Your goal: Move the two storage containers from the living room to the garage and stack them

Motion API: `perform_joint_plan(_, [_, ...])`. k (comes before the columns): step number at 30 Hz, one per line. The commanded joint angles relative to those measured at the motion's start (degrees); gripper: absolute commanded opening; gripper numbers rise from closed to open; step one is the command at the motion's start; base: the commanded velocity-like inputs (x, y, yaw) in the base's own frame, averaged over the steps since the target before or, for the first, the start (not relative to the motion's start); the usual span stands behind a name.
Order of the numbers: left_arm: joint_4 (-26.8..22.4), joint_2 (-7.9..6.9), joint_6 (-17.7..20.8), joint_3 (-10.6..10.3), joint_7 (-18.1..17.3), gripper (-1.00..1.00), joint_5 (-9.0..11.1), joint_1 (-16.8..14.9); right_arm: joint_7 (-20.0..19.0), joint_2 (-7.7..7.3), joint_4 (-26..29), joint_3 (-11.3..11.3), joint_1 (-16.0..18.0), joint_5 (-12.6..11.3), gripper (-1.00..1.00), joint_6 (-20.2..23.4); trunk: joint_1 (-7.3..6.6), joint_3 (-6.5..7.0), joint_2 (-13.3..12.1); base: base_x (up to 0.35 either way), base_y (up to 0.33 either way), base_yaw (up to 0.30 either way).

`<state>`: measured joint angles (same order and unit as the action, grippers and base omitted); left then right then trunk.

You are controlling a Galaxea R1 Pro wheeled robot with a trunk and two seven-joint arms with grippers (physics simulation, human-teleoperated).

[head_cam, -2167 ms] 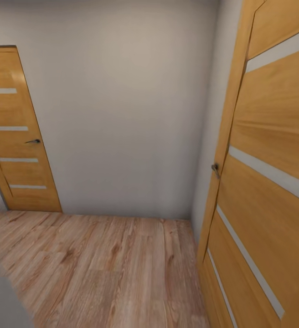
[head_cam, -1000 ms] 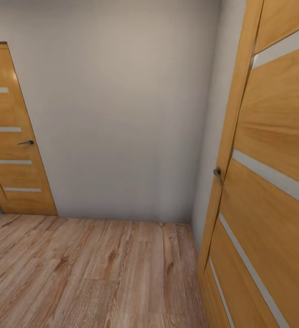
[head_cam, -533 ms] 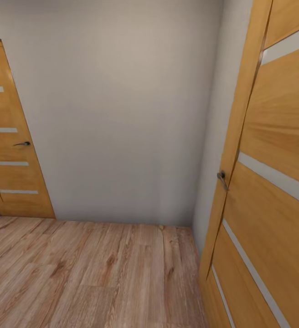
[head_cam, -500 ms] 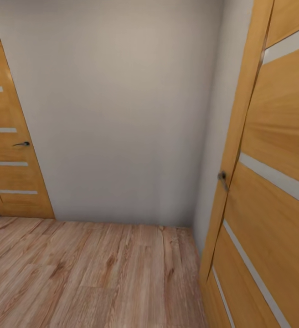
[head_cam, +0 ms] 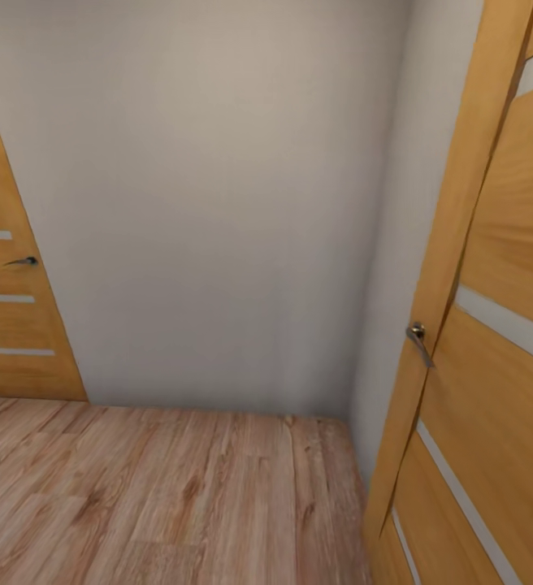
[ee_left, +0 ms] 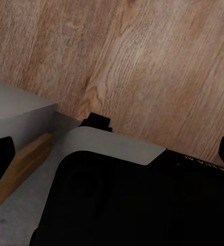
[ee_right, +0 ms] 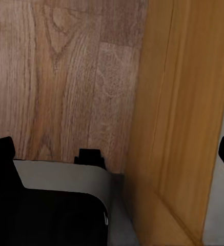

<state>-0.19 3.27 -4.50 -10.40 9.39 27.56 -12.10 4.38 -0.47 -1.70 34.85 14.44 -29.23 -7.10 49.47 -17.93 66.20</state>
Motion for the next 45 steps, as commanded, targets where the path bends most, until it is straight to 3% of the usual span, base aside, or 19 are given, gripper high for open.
perform_joint_plan(1, [0.0,0.01,-0.2,-0.5,0.2,1.0,0.5,0.0,0.0,0.06,-0.1,0.5,0.1,-0.5,1.0,-0.3,0.04,-0.07,0.0,0.322,0.0,0.0])
perform_joint_plan(45, [0.0,0.04,-0.3,-0.5,0.2,1.0,0.5,0.0,0.0,0.43,-0.1,0.5,0.1,-0.5,1.0,-0.3,0.04,-0.07,0.0,0.32,0.017,0.018])
